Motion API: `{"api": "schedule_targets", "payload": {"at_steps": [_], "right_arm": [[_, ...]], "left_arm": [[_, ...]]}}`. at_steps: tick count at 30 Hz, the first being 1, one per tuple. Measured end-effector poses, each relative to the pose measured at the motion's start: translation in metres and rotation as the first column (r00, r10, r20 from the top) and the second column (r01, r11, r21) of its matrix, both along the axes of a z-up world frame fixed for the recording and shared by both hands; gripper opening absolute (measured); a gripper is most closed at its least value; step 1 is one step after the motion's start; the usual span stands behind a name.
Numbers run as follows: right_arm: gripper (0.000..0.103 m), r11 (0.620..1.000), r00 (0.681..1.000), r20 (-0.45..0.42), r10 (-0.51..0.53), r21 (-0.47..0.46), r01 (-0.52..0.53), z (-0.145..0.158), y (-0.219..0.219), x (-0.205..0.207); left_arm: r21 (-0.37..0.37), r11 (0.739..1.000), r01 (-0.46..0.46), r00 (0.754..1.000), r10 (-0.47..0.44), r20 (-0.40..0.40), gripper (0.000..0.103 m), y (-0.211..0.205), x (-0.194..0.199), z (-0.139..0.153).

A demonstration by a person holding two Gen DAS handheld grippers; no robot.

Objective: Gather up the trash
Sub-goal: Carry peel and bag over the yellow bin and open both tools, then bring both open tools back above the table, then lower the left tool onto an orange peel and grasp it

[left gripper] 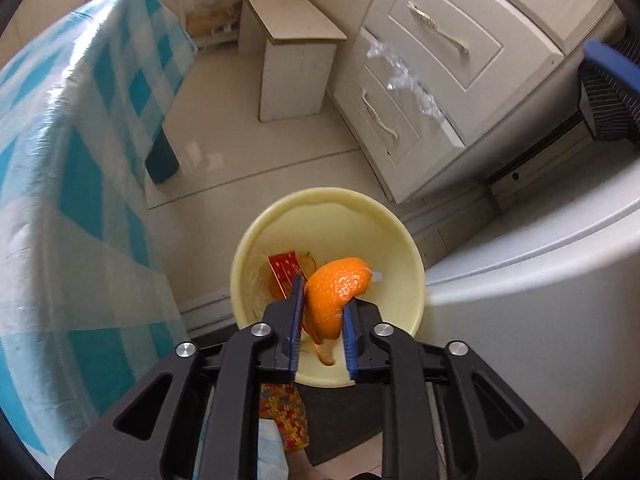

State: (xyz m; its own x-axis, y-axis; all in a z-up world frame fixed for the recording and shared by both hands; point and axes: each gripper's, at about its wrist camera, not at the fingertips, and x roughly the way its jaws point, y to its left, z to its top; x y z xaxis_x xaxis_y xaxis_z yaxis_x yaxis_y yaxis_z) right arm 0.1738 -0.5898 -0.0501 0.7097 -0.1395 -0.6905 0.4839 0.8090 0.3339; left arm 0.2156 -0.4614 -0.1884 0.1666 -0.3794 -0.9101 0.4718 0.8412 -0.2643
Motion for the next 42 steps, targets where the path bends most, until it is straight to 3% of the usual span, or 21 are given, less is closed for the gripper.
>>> {"api": "schedule_targets", "payload": {"at_steps": [2, 5, 13, 18, 21, 23, 26, 27, 30, 33, 35, 38, 40, 42], "right_arm": [[0.069, 1.0, 1.0, 0.015, -0.001, 0.004, 0.001, 0.004, 0.001, 0.001], [0.069, 1.0, 1.0, 0.021, 0.006, 0.007, -0.007, 0.007, 0.005, 0.007], [0.071, 0.998, 0.996, 0.061, 0.066, -0.019, -0.065, 0.029, 0.041, 0.012], [0.071, 0.989, 0.986, 0.086, 0.141, -0.046, -0.137, 0.037, 0.076, 0.018], [0.072, 0.98, 0.976, 0.101, 0.194, -0.068, -0.187, 0.043, 0.103, 0.023], [0.073, 0.973, 0.966, 0.115, 0.229, -0.067, -0.223, 0.046, 0.12, 0.026], [0.073, 0.956, 0.947, 0.133, 0.294, -0.067, -0.287, 0.051, 0.151, 0.032], [0.073, 0.949, 0.939, 0.138, 0.316, -0.064, -0.31, 0.053, 0.162, 0.033], [0.074, 0.917, 0.906, 0.143, 0.399, -0.057, -0.395, 0.055, 0.202, 0.036], [0.074, 0.859, 0.851, 0.114, 0.512, -0.048, -0.51, 0.046, 0.252, 0.042], [0.074, 0.798, 0.795, 0.078, 0.602, -0.023, -0.602, 0.032, 0.29, 0.048], [0.074, 0.695, 0.695, -0.005, 0.719, -0.007, -0.719, 0.008, 0.35, 0.055], [0.074, 0.643, 0.643, -0.05, 0.764, -0.033, -0.766, -0.004, 0.382, 0.057], [0.074, 0.604, 0.604, -0.085, 0.792, -0.03, -0.796, -0.015, 0.404, 0.06]], "left_arm": [[-0.012, 1.0, 0.008, 1.0, -0.008, 0.006, 0.023, 0.002, 0.0, 0.005], [-0.038, 0.999, 0.003, 0.999, -0.001, 0.052, 0.041, 0.014, -0.002, 0.02], [-0.07, 0.997, -0.024, 0.993, 0.032, 0.113, 0.044, 0.076, 0.001, 0.068], [-0.035, 0.994, -0.108, 0.975, 0.113, 0.189, 0.05, 0.158, -0.004, 0.101], [-0.015, 0.978, -0.208, 0.951, 0.206, 0.231, 0.053, 0.223, -0.005, 0.114], [0.003, 0.954, -0.299, 0.922, 0.288, 0.257, 0.054, 0.274, -0.004, 0.12], [0.004, 0.895, -0.445, 0.864, 0.429, 0.263, 0.055, 0.353, 0.001, 0.124], [-0.001, 0.865, -0.502, 0.837, 0.486, 0.253, 0.055, 0.383, 0.004, 0.124], [0.014, 0.765, -0.644, 0.751, 0.628, 0.206, 0.055, 0.46, 0.02, 0.119], [0.009, 0.67, -0.742, 0.662, 0.731, 0.166, 0.055, 0.521, 0.032, 0.112], [0.029, 0.64, -0.768, 0.636, 0.756, 0.154, 0.055, 0.544, 0.043, 0.106], [0.081, 0.633, -0.77, 0.637, 0.756, 0.147, 0.055, 0.563, 0.063, 0.096], [0.118, 0.648, -0.753, 0.658, 0.737, 0.155, 0.055, 0.567, 0.075, 0.091], [0.147, 0.681, -0.717, 0.697, 0.698, 0.167, 0.055, 0.567, 0.087, 0.087]]}}
